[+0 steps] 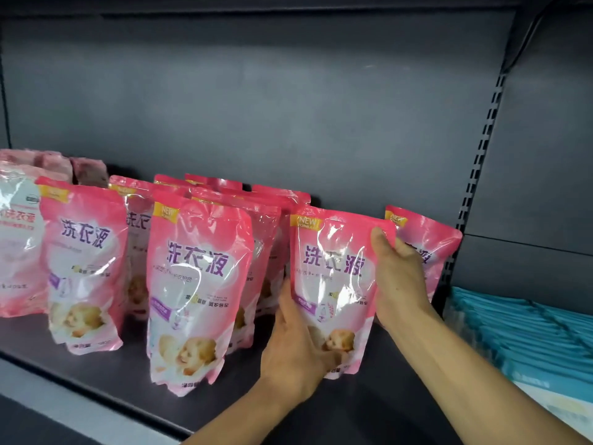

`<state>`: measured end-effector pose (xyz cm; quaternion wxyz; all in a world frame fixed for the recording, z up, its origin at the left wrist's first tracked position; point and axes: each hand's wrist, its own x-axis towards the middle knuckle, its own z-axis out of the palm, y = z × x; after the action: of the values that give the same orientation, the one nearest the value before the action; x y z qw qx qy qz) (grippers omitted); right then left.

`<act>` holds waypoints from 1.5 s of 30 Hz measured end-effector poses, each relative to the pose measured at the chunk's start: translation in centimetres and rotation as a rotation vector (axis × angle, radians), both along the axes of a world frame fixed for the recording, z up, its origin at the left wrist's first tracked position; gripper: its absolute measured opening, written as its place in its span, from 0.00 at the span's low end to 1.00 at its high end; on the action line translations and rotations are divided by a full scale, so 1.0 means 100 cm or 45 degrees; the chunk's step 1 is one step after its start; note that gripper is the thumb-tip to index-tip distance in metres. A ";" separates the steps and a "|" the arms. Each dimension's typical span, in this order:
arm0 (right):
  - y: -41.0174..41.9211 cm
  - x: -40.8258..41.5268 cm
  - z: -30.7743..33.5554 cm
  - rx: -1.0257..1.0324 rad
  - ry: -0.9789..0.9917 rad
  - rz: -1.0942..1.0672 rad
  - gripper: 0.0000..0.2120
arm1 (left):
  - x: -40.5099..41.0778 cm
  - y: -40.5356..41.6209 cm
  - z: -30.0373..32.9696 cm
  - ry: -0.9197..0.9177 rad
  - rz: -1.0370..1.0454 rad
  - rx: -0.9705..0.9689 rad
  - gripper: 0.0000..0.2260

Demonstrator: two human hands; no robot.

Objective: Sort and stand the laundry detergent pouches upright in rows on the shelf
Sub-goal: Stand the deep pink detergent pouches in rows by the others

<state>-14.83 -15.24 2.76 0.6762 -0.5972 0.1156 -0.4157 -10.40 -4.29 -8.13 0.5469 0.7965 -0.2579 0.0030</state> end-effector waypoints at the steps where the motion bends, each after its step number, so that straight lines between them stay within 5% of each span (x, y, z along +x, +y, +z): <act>1: 0.002 -0.001 -0.001 -0.017 -0.002 -0.015 0.05 | 0.001 0.001 -0.002 0.005 -0.002 -0.010 0.57; 16: 0.000 -0.003 0.007 -0.270 -0.044 -0.143 0.04 | 0.004 0.001 -0.006 -0.100 -0.089 0.058 0.58; 23: -0.014 -0.008 0.005 -0.224 -0.024 -0.088 0.13 | 0.005 0.004 -0.006 -0.069 -0.121 0.039 0.58; 28: -0.059 -0.020 -0.009 -0.130 -0.067 -0.496 0.07 | 0.005 0.003 -0.006 -0.067 -0.145 -0.043 0.56; 33: -0.111 -0.009 -0.029 -0.108 0.272 -0.643 0.28 | 0.008 0.003 -0.007 -0.097 -0.139 -0.084 0.53; 41: -0.121 0.022 -0.029 0.109 0.262 -0.464 0.05 | 0.007 0.004 -0.002 -0.113 -0.138 -0.096 0.51; 45: -0.114 0.018 -0.028 0.053 0.238 -0.595 0.14 | 0.007 0.005 -0.003 -0.117 -0.134 -0.095 0.52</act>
<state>-13.01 -26.65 0.00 0.5602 -0.5759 0.3212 -0.5013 -9.73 -3.77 -8.47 0.5633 0.7599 -0.3238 0.0203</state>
